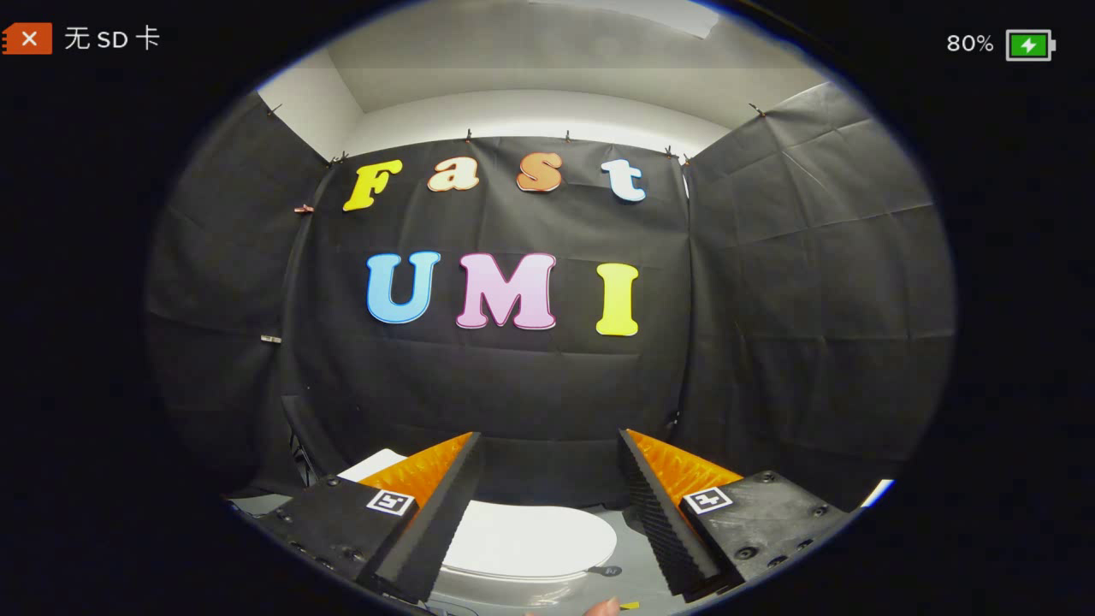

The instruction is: Open the toilet lid.

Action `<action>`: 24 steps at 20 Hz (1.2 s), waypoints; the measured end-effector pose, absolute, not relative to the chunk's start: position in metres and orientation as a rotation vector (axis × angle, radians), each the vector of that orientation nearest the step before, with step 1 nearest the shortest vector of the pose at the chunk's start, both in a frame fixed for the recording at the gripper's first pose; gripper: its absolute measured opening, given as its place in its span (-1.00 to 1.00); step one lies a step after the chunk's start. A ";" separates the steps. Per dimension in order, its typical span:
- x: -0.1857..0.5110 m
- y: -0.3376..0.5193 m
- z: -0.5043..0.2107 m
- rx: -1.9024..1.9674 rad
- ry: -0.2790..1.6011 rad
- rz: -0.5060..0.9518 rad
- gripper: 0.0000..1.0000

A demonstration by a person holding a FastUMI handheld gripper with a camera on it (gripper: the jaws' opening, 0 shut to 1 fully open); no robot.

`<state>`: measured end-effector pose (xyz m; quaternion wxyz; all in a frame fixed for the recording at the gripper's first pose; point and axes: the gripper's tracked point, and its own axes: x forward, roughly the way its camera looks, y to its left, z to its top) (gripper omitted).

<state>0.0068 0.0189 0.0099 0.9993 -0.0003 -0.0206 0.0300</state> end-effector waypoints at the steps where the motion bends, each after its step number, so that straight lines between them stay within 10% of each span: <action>1: 0.008 0.021 0.008 -0.006 -0.054 0.072 0.96; 24: 0.074 -0.015 -0.229 0.373 0.347 0.276 0.97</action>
